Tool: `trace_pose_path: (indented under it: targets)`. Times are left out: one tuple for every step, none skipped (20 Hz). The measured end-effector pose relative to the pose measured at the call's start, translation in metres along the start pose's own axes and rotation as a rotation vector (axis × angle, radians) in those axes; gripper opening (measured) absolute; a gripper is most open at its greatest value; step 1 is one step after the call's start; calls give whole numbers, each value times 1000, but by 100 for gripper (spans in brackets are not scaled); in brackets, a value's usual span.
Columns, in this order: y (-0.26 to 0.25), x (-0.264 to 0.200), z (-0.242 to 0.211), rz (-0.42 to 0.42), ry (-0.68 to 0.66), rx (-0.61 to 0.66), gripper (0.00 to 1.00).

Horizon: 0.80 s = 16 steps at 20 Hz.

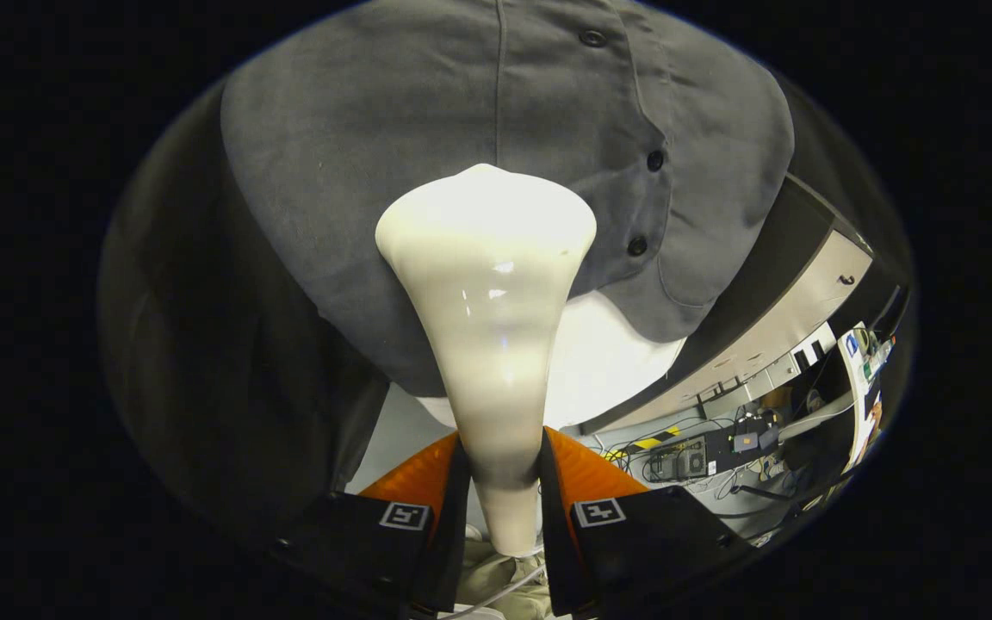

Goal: Iron the clothes twice with a garment steamer, once on the left side and once on the right side.

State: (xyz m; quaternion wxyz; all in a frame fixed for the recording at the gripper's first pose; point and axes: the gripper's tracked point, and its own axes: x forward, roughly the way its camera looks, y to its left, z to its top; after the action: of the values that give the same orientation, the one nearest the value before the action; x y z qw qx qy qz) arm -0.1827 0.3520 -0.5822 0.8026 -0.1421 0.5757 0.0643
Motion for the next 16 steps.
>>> trace_pose_path:
  targets:
    - [1,2,-3,1,8,1,47]
    - [0,5,-5,2,16,1,47]
    - [0,6,-8,3,23,2,47]
    - [0,8,-10,3,30,3,47]
    - [-1,11,-13,5,36,5,47]
    - [-1,14,-15,5,42,7,47]
    - [-1,16,-17,6,48,8,47]
    - [-2,17,-19,8,54,9,47]
    - [-2,19,-23,9,62,9,47]
    - [-2,21,-26,11,71,7,47]
    - [-2,22,-28,12,78,6,47]
    - [-3,24,-31,13,85,6,47]
    - [-1,25,-34,16,92,5,47]
    - [-2,27,-37,20,98,4,47]
    - [-4,28,-40,25,105,3,47]
    - [-5,27,-42,30,111,4,47]
